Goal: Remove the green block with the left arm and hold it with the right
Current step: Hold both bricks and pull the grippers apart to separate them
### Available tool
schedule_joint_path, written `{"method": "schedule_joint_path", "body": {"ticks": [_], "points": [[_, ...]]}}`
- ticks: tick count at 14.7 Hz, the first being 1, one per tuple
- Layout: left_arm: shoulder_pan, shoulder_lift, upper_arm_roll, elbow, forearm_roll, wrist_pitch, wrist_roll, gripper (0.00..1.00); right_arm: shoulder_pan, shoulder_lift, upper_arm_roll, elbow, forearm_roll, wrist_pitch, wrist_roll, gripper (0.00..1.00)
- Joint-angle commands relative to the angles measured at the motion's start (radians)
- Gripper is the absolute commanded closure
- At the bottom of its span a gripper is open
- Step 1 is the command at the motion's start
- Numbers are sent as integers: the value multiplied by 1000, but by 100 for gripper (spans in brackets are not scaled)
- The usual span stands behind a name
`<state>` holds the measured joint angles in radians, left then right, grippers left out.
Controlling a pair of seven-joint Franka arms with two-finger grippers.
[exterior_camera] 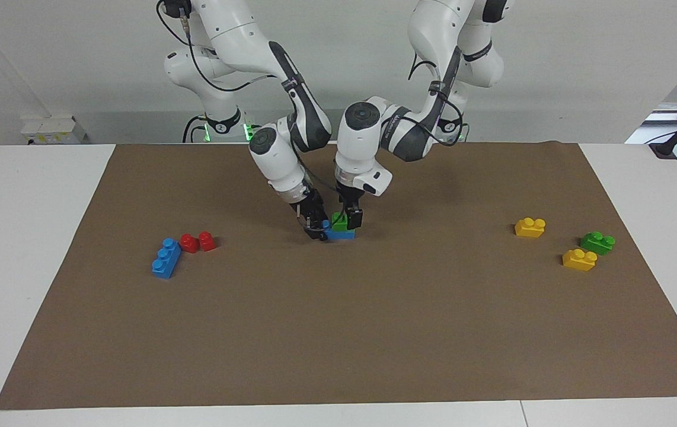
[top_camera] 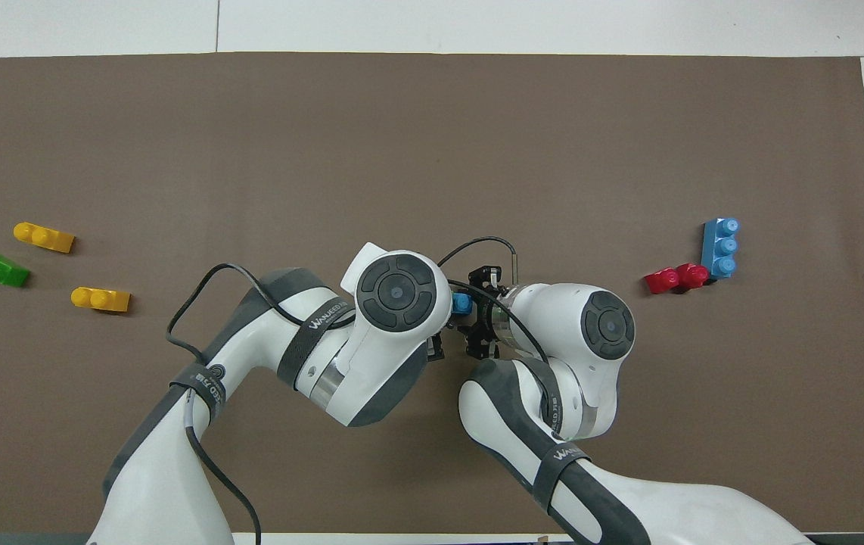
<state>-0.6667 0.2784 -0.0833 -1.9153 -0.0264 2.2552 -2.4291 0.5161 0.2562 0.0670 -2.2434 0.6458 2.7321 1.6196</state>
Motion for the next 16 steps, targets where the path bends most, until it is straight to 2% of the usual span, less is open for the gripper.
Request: {"method": "schedule_joint_path", "body": {"ticks": [1,2,6,8,9,11,12,14,16], "points": [[-14,7,13,-11,19,29,-24,0,-2,18,0,11,29,20,-23,92],[-14,7,13,-13,20,30,-24,0,-2,18,0,13,29,20,-26,100],[-13,7,13,-14,36,23,-21,1,-2,18,2,11,31,18,-44,100],[-14,5,13,-14,37,15,-19,11,-4,18,0,10,55,18,-46,100],[-14,5,13,-14,39,15,-13,21,-4,18,0,8,63,18,-49,100],[-14,5,11,-14,39,15,5,54,-4,18,0,8,64,20,-59,100],[-14,4,11,-14,39,15,7,63,-4,18,0,8,64,20,-61,100],[-13,-2,11,-13,39,11,15,100,-4,18,0,7,64,18,-61,100],[-11,-7,11,-13,39,6,45,100,-4,18,0,7,64,18,-61,100]]}}
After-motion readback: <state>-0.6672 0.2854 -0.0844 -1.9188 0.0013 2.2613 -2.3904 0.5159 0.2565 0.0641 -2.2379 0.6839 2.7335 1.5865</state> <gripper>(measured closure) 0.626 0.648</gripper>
